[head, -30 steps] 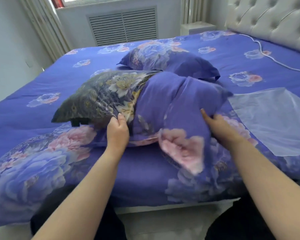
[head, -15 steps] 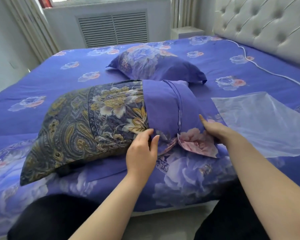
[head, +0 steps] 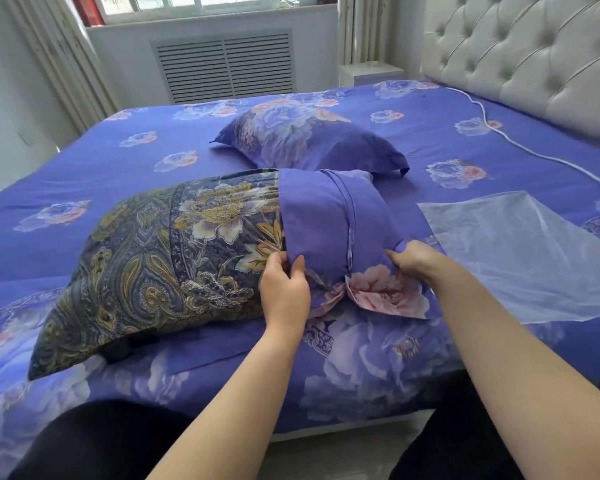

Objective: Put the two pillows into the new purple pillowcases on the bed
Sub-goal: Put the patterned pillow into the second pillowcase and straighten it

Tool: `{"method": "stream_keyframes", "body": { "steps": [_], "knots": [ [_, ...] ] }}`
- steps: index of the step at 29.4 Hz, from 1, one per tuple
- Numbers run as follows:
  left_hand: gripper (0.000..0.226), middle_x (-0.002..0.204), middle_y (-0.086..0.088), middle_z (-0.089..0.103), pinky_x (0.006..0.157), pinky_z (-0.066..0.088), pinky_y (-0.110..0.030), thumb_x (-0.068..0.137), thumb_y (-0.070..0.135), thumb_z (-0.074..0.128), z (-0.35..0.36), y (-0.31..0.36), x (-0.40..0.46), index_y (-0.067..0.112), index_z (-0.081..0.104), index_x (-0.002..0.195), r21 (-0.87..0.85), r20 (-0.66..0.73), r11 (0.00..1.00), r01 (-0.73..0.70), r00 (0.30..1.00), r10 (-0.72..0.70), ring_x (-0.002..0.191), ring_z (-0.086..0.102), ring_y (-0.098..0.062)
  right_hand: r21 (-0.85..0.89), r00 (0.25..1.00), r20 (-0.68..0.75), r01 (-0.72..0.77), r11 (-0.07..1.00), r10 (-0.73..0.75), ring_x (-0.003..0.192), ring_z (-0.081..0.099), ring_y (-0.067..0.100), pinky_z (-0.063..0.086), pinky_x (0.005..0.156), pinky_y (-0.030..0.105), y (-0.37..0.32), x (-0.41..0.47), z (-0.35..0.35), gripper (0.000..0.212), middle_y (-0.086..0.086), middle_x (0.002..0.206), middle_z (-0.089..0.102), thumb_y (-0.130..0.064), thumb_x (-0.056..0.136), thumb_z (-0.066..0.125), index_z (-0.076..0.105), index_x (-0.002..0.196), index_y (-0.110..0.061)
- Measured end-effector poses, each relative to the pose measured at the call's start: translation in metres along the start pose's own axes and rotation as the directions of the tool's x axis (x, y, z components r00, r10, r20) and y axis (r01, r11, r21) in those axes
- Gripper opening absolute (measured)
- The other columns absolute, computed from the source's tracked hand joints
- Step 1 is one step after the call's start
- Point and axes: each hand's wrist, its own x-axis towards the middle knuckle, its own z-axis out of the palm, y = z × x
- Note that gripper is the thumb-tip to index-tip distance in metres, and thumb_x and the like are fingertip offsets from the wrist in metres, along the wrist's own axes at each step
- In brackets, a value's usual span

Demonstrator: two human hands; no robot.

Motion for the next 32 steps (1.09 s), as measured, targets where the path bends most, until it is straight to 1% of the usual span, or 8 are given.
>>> {"method": "stream_keyframes", "body": {
  "steps": [5,8,11,13,16,22,26,32],
  "knots": [
    [0.016,0.077,0.006,0.056,0.060,0.033,-0.021,0.097,0.026,0.049,0.008,0.004,-0.001,0.012,0.056,0.093,-0.043,-0.025,0.999,-0.005,1.000,0.004,0.069,0.050,-0.010,0.405,0.988,0.108,-0.145,0.903,0.111,0.054,0.043,0.022,0.036,0.054,0.024,-0.010,-0.004,-0.002,0.018,0.010,0.063,0.048,-0.002,0.083,0.043,0.053,0.069,-0.005],
    [0.014,0.076,0.007,0.053,0.062,0.036,-0.023,0.100,0.018,0.043,0.015,0.008,-0.004,0.013,0.053,0.090,-0.172,-0.168,0.984,-0.038,0.986,0.009,0.067,0.047,-0.011,0.820,0.957,0.196,-0.280,0.500,0.215,0.052,0.050,0.024,0.044,0.063,0.033,-0.013,-0.005,0.018,0.018,0.007,0.062,0.055,-0.007,0.082,0.041,0.058,0.088,-0.006],
    [0.020,0.071,0.005,0.046,0.063,0.032,-0.029,0.102,0.015,0.035,0.024,0.012,-0.005,0.008,0.047,0.087,-0.223,-0.190,0.975,0.025,0.979,-0.069,0.061,0.041,-0.007,0.928,0.967,0.178,-0.227,0.297,0.181,0.081,0.066,0.023,0.052,0.081,0.037,-0.017,-0.005,0.035,0.044,0.007,0.090,0.070,-0.032,0.087,0.043,0.058,0.119,-0.006],
    [0.026,0.068,0.003,0.046,0.062,0.031,-0.031,0.102,0.021,0.033,0.026,0.012,-0.003,0.006,0.046,0.086,-0.211,-0.173,0.975,0.065,0.980,-0.103,0.058,0.041,-0.011,0.932,0.965,0.217,-0.250,0.261,0.149,0.110,0.060,0.027,0.047,0.099,0.044,-0.017,-0.006,0.041,0.084,0.006,0.123,0.061,-0.074,0.074,0.045,0.050,0.134,-0.015],
    [0.038,0.074,-0.003,0.058,0.063,0.039,-0.035,0.098,0.043,0.038,0.024,0.007,-0.001,0.009,0.049,0.086,-0.057,-0.109,0.997,0.055,0.992,-0.061,0.067,0.052,-0.024,0.915,0.977,0.157,-0.199,0.350,0.143,0.116,0.056,0.028,0.045,0.101,0.046,-0.013,-0.005,0.045,0.137,0.006,0.132,0.056,-0.097,0.027,0.051,0.047,0.137,-0.015],
    [0.051,0.051,0.001,0.039,0.055,0.033,-0.037,0.088,0.050,0.057,-0.014,0.006,0.012,0.016,0.033,0.058,0.192,-0.064,0.962,-0.196,0.975,0.212,0.053,0.037,-0.023,0.742,0.943,-0.249,0.040,0.669,0.221,0.106,0.058,0.034,0.041,0.085,0.034,-0.001,-0.002,0.033,0.065,0.020,0.115,0.063,-0.055,0.081,0.063,0.062,0.110,0.003],
    [0.051,0.049,-0.004,0.039,0.054,0.032,-0.036,0.085,0.047,0.062,-0.077,0.004,0.033,0.020,0.029,0.057,0.365,-0.086,0.878,-0.309,0.928,0.362,0.053,0.043,-0.034,0.634,0.915,-0.369,0.118,0.764,0.165,0.096,0.062,0.036,0.045,0.077,0.036,0.003,0.000,0.015,0.062,0.020,0.102,0.068,-0.061,0.076,0.064,0.067,0.098,-0.004],
    [0.051,0.049,-0.009,0.043,0.054,0.030,-0.036,0.087,0.047,0.060,-0.183,-0.020,0.057,0.008,0.039,0.060,0.512,-0.177,0.833,-0.209,0.923,0.341,0.055,0.048,-0.032,0.533,0.906,-0.409,0.142,0.834,0.107,0.098,0.060,0.038,0.042,0.075,0.038,-0.017,-0.004,0.008,0.064,0.020,0.106,0.066,-0.066,0.077,0.059,0.063,0.101,-0.007]
  ]
}}
